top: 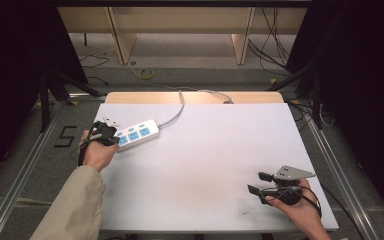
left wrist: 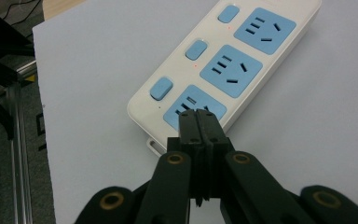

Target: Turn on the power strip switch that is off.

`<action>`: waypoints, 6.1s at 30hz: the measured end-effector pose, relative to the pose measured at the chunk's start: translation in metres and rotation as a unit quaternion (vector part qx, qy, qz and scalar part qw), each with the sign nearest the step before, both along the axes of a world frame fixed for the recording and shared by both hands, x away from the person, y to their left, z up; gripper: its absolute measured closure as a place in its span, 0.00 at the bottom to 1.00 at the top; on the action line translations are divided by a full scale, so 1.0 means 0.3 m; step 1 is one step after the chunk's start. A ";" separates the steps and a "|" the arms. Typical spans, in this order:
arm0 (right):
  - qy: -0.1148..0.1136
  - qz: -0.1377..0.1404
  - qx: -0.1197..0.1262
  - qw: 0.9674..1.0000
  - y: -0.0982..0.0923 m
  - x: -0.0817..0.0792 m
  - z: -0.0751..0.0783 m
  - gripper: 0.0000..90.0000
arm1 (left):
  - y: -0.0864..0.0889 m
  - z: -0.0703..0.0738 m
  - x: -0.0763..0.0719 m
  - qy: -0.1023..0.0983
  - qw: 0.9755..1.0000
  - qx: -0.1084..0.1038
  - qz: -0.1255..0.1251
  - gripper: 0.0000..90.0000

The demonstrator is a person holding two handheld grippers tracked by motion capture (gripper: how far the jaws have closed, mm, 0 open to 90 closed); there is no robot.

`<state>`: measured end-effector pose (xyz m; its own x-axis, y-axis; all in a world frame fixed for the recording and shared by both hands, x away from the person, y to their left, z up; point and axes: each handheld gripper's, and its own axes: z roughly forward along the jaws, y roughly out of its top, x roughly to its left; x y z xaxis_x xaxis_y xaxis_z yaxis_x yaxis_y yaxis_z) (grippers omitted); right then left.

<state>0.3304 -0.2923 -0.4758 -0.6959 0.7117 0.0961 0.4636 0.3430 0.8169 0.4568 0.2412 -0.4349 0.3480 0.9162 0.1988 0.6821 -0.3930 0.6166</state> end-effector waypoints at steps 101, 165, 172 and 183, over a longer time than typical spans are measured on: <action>0.000 0.000 -0.001 1.000 0.000 0.004 -0.002 0.39 | 0.029 -0.007 0.168 0.023 0.999 0.026 -0.002 1.00; 0.001 0.002 -0.003 1.000 0.002 0.005 -0.002 0.38 | 0.034 -0.044 0.222 0.043 0.999 0.027 -0.010 1.00; 0.001 0.001 -0.002 1.000 0.000 0.005 -0.002 0.38 | 0.021 -0.041 0.229 0.043 0.999 0.027 -0.015 1.00; 0.001 0.001 -0.001 1.000 -0.001 0.004 0.002 0.38 | 0.013 -0.045 0.229 0.045 0.998 0.036 -0.010 1.00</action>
